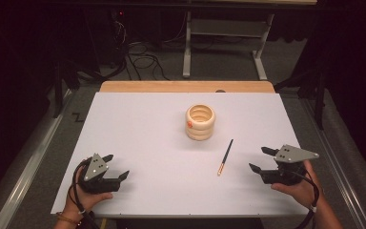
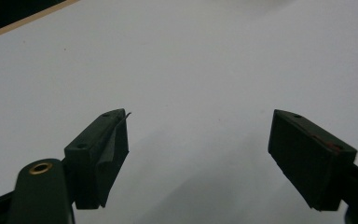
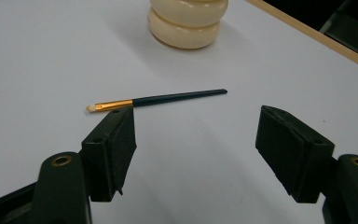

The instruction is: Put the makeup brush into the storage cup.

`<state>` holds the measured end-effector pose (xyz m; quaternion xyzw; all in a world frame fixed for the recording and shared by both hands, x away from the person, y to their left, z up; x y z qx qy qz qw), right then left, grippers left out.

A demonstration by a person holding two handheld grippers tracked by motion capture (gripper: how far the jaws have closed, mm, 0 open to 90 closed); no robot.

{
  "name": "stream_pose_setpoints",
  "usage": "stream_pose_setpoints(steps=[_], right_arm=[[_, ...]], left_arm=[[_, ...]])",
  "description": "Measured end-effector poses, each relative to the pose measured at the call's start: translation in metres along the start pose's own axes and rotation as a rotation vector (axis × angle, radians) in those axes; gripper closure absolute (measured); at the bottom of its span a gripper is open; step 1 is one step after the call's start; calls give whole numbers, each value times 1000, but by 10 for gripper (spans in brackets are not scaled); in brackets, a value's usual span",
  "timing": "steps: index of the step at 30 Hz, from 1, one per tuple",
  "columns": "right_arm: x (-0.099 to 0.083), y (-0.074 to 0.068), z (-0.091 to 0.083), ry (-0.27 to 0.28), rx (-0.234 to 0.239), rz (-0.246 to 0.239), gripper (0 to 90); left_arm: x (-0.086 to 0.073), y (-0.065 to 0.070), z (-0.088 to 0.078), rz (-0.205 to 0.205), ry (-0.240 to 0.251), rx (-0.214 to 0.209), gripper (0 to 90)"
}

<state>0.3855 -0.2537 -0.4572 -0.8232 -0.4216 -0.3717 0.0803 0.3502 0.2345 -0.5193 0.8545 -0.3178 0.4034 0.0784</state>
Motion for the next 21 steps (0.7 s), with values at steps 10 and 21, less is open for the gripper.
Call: stream_pose_setpoints(steps=[10,21], right_arm=[[12,-9,15,-28,26,-31,300],[28,-21,34,-93,79,-121,297]], left_arm=[[0,0,0,0,1,-1,209],[0,0,0,0,-2,-7,209]])
Point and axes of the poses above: each handheld gripper's, and its own axes: z roughly forward along the jaws, x roughly out of its top, y roughly to its right, the point moved 6 cm from there along z, roughly forward along the jaws, and after that the axes turned 9 degrees about -y, right-handed, at the moved point
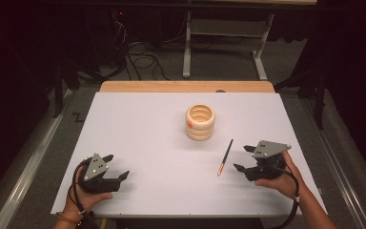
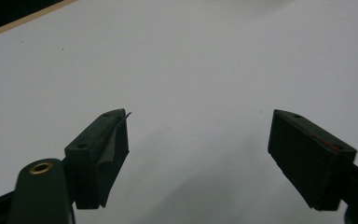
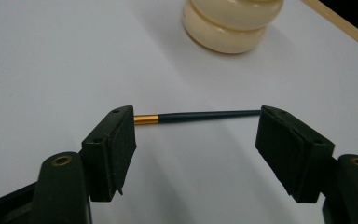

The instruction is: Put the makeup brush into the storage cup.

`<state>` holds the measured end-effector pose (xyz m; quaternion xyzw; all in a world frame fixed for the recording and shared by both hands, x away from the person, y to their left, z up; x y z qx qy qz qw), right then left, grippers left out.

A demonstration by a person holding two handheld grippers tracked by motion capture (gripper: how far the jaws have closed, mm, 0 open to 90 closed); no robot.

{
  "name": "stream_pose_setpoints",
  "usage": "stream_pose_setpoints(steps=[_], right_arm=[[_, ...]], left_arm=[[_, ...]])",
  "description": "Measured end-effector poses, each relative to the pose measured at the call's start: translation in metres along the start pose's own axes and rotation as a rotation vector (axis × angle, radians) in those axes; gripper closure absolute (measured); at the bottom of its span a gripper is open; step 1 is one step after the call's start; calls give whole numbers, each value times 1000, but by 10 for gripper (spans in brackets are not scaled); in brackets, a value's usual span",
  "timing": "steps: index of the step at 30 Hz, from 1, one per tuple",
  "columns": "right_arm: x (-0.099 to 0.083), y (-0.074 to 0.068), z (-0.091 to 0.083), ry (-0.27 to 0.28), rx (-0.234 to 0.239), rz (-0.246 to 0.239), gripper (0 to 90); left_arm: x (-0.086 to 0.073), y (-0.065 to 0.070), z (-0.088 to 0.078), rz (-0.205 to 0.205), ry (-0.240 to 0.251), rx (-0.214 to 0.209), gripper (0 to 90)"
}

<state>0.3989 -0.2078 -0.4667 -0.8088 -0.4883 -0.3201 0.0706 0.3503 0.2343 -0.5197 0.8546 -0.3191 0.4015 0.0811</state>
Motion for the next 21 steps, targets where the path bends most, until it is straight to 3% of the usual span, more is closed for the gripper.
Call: stream_pose_setpoints(steps=[6,11,21], right_arm=[[17,-6,14,-81,49,-151,293],[26,-9,25,-152,71,-220,306],[23,-6,44,-302,116,-318,344]], left_arm=[[0,0,0,-1,1,-3,209],[0,1,0,-1,0,-6,209],[0,1,0,-4,-1,-13,209]])
Point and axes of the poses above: each handheld gripper's, and its own axes: z roughly forward along the jaws, x roughly out of its top, y roughly to its right, the point moved 6 cm from there along z, roughly forward along the jaws, and after that the axes turned 9 degrees about -y, right-handed, at the moved point
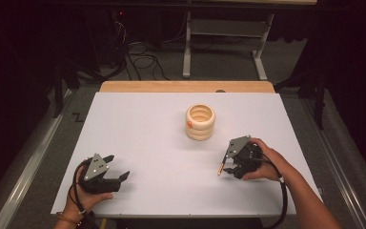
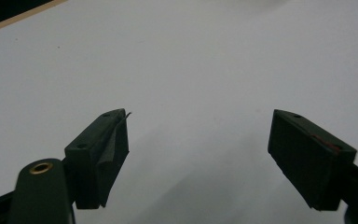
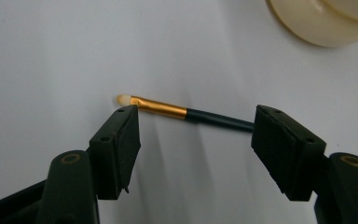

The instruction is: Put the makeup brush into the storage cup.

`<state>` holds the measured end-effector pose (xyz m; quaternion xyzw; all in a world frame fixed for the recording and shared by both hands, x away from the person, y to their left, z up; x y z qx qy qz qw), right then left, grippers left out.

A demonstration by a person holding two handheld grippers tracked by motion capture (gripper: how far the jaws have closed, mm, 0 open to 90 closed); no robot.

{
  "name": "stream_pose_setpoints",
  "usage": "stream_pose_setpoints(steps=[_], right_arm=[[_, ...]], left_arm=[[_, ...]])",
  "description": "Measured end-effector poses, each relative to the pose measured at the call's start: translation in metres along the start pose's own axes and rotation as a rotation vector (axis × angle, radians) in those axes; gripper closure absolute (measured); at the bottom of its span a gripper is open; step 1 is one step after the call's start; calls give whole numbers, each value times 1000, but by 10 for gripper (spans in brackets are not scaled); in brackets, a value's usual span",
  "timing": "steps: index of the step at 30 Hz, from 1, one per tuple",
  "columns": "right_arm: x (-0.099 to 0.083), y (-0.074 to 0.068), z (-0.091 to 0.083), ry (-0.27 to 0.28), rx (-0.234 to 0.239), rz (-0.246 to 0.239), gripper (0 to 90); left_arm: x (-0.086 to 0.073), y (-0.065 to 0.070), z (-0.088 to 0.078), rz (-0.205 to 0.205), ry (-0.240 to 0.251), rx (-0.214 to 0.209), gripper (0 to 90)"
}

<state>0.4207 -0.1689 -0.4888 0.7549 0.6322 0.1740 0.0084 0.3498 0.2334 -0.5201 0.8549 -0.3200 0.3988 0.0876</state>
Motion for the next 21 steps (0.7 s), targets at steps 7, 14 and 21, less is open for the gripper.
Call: stream_pose_setpoints(steps=[7,14,21], right_arm=[[11,4,0,-79,8,-112,377],[25,-1,10,-209,35,-235,407],[30,-4,19,-293,62,-314,434]], left_arm=[[0,0,-1,-3,1,-5,209],[0,1,-1,-2,6,-17,209],[0,2,-2,-5,14,-26,209]])
Point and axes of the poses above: each handheld gripper's, and its own axes: z roughly forward along the jaws, x roughly out of its top, y roughly to its right, the point moved 6 cm from there along z, roughly forward along the jaws, and after that the axes turned 9 degrees about -y, right-handed, at the moved point
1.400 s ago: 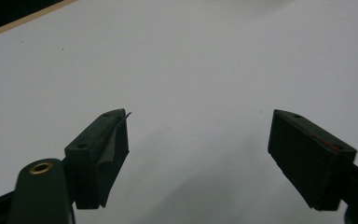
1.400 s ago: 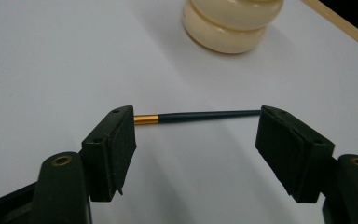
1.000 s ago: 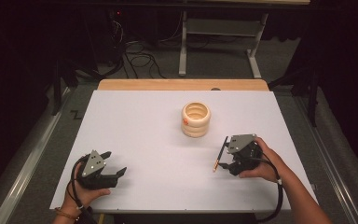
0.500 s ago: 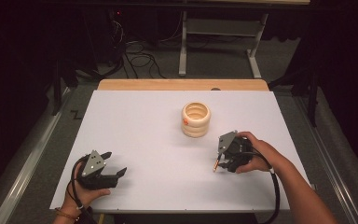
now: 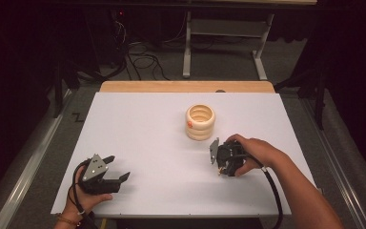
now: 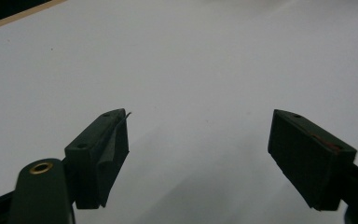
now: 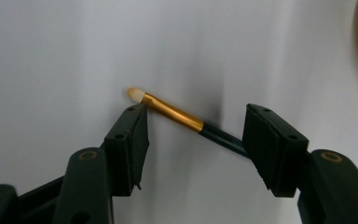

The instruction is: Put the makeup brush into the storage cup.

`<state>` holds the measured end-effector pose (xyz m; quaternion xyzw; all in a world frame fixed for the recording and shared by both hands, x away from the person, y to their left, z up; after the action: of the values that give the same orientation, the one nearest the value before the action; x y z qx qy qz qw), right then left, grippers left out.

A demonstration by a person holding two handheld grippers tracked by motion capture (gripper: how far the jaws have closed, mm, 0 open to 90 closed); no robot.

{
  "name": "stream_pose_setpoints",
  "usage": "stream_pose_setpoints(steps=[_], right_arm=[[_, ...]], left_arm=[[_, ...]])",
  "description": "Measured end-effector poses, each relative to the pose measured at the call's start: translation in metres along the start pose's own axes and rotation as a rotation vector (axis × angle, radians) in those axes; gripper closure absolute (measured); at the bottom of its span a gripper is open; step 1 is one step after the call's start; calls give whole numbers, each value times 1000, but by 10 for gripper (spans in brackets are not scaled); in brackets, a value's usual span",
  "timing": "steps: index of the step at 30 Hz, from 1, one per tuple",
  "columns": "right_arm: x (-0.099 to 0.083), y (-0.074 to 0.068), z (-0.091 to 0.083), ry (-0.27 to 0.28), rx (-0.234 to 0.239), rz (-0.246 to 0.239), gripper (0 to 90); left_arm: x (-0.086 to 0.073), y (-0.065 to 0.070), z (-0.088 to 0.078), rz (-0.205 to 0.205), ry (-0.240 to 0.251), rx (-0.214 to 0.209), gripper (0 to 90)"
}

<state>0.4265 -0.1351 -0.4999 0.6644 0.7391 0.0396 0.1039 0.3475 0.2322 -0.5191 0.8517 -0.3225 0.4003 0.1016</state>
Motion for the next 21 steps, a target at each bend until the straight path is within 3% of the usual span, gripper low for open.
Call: stream_pose_setpoints(steps=[3,7,10,13,17,21], right_arm=[[2,1,4,-34,17,-24,453],[2,1,5,-28,52,-29,504],[1,-1,6,-20,141,-16,692],[1,-3,6,-22,175,-22,786],[1,-5,5,-19,190,-27,858],[2,-6,5,-32,176,-35,860]], left_arm=[[0,0,0,2,-5,-4,209],[0,1,0,3,-5,-4,209],[0,1,1,1,-7,-5,209],[0,1,1,4,-9,-5,209],[0,1,1,3,-8,-6,209],[0,1,1,5,-10,-7,210]])
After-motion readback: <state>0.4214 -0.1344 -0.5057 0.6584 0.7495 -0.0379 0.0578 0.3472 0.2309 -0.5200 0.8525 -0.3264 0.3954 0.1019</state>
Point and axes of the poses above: each handheld gripper's, and its own axes: z roughly forward along the jaws, x roughly out of its top, y roughly to its right, the point moved 6 cm from there along z, roughly forward along the jaws, and after that the axes turned 9 degrees about -y, right-handed, at the moved point
